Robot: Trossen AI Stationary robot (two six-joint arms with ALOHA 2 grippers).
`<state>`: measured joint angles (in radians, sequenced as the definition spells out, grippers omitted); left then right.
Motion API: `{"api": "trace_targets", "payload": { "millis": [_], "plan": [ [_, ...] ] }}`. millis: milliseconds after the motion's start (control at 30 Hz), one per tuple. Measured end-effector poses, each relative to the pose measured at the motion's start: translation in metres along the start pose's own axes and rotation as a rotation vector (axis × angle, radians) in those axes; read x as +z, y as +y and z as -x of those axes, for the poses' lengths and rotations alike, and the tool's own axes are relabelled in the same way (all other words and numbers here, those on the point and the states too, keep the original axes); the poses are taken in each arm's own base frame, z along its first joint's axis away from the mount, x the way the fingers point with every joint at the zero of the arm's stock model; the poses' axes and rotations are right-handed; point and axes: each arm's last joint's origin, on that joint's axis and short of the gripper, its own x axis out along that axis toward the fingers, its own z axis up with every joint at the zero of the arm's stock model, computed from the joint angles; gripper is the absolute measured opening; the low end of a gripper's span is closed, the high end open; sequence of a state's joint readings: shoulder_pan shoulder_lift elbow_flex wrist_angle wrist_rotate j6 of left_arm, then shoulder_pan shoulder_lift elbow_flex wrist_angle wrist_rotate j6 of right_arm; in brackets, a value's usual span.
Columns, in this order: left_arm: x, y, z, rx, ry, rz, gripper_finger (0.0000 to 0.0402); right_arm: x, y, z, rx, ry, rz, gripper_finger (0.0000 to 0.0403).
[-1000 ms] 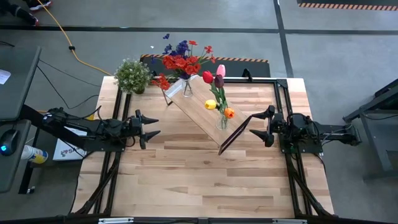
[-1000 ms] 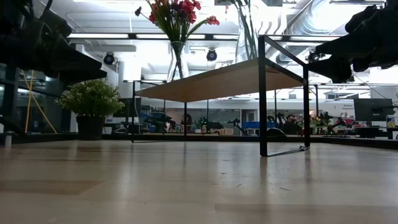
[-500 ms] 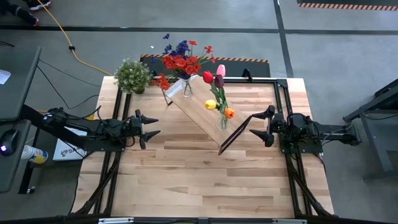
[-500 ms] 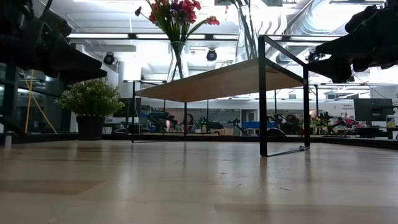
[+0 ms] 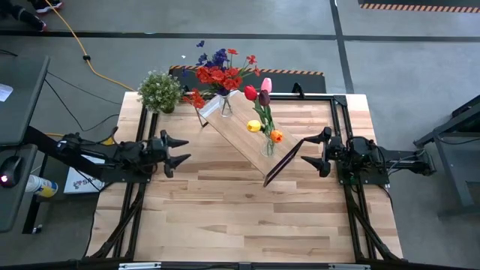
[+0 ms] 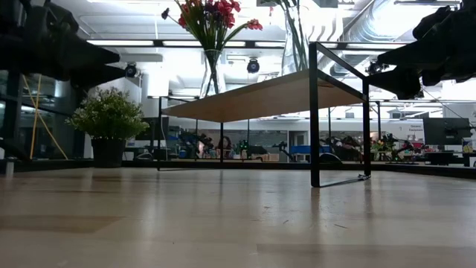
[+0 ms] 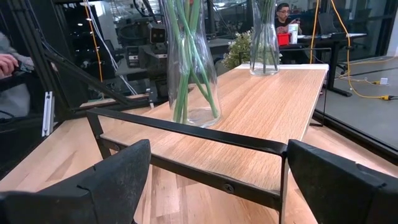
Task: Pick and place flowers into a vace then onto a shelf
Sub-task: Return to Home Position
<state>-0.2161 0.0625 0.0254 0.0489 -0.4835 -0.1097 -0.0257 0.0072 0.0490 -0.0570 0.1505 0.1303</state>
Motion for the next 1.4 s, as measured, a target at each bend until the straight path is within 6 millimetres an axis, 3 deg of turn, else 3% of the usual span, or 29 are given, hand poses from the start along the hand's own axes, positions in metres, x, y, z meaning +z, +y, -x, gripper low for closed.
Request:
{"api": "trace_targets", "payload": {
  "millis": [1400],
  "plan": [
    [-0.0017,0.0002,0.0001,-0.002,-0.008,0.004,0.0298,0.0001,0.0,0.0,0.0,-0.001,0.0,0.0365]
  ]
}}
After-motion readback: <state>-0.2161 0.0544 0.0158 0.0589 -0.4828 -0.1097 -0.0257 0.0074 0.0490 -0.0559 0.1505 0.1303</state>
